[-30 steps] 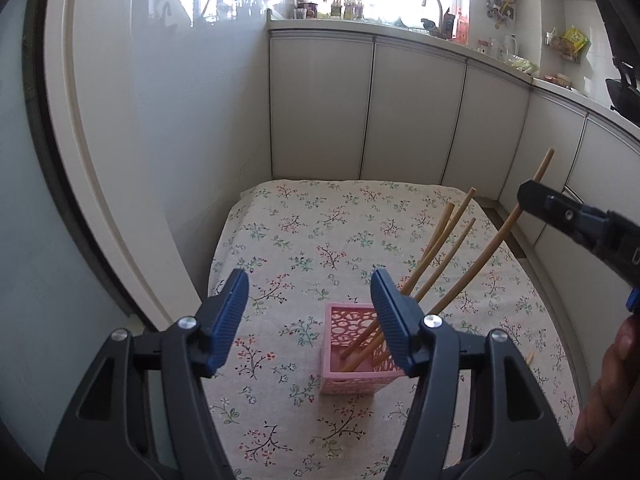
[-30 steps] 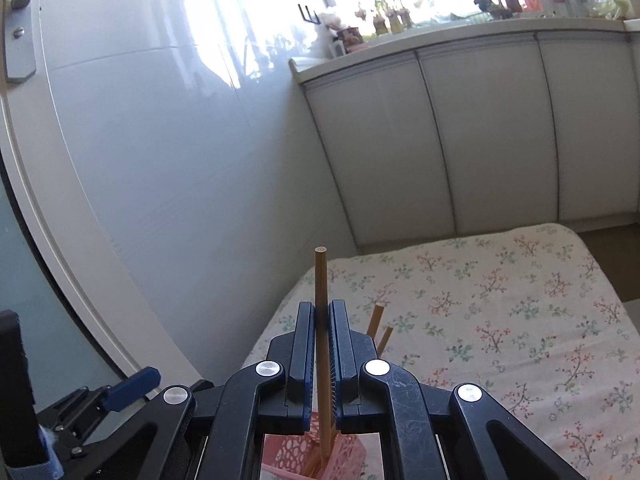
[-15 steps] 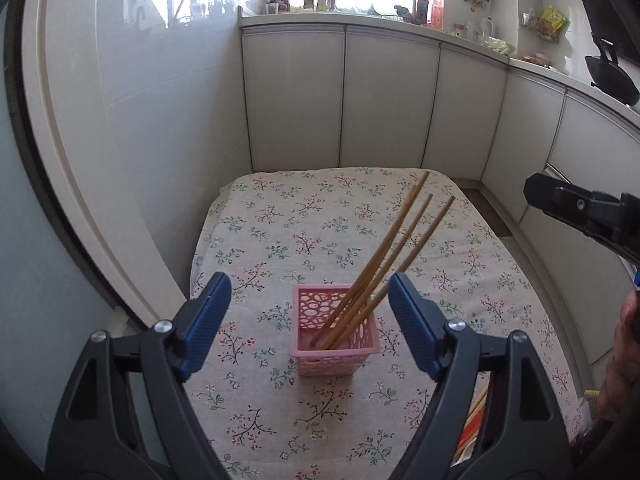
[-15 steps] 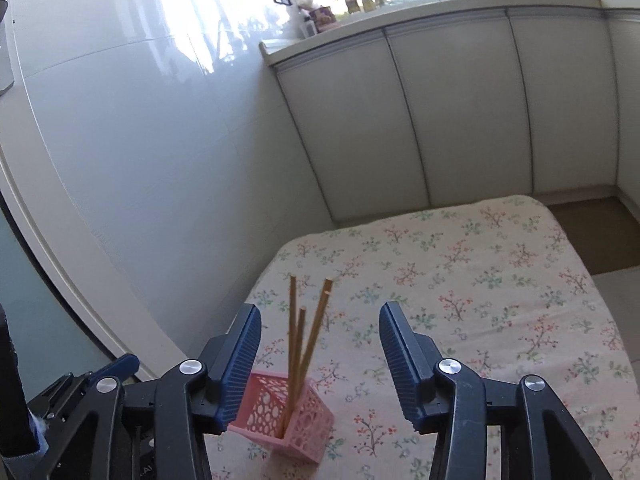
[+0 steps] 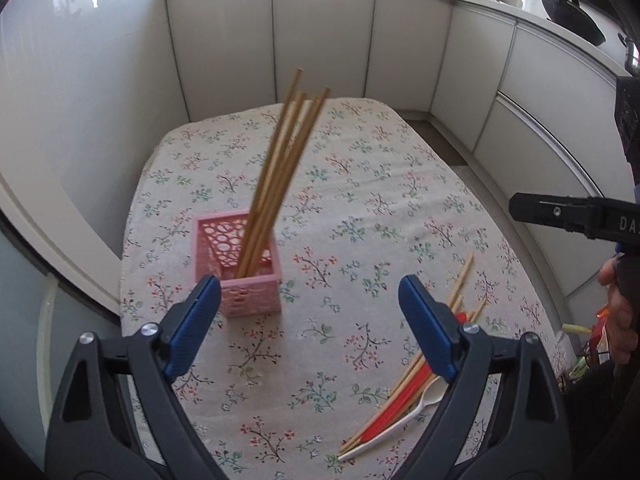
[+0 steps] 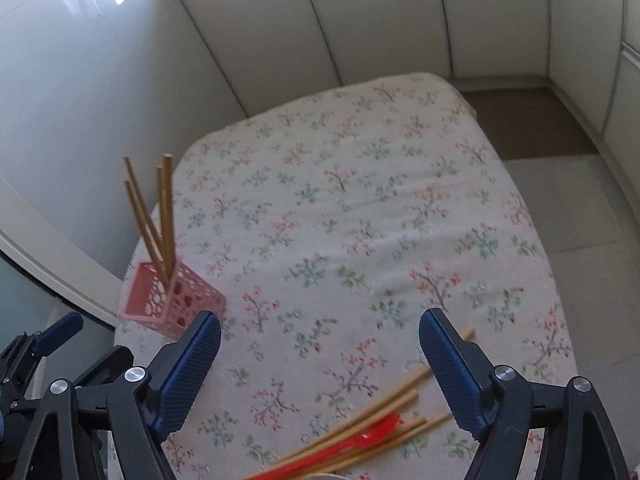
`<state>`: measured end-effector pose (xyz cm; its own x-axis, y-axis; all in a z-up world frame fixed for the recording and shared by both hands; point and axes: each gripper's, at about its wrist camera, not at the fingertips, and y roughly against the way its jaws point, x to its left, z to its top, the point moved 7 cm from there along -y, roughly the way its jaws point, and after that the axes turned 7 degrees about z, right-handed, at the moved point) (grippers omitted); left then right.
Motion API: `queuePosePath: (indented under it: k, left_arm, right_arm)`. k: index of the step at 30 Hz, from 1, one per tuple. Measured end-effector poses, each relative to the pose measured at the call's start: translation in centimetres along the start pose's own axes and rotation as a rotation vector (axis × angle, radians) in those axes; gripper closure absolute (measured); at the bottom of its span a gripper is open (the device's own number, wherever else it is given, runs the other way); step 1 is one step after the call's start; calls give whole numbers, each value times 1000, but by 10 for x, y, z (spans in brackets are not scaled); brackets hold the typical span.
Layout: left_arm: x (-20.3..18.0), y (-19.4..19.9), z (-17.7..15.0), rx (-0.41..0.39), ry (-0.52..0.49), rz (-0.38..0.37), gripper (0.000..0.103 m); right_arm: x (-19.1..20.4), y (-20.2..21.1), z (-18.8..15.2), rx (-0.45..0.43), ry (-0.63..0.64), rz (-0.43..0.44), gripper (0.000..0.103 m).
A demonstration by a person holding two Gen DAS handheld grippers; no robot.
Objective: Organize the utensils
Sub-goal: 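Move both open tools back toward the remaining chopsticks and spoons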
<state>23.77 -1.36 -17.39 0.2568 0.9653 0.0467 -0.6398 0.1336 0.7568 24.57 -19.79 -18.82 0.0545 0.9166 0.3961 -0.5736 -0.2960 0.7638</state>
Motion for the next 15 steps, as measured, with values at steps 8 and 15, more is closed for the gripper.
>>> queuePosePath:
  k: [8,15]
  left_arm:
    - [-45,-39,-22,172,-96,-10,13]
    - [-78,-72,-34,278,-142,-25,13]
  right_arm:
    - [-61,-11,-29,142,-90,-97,16]
    - [-101,-18,-55,253,-123,-166,15]
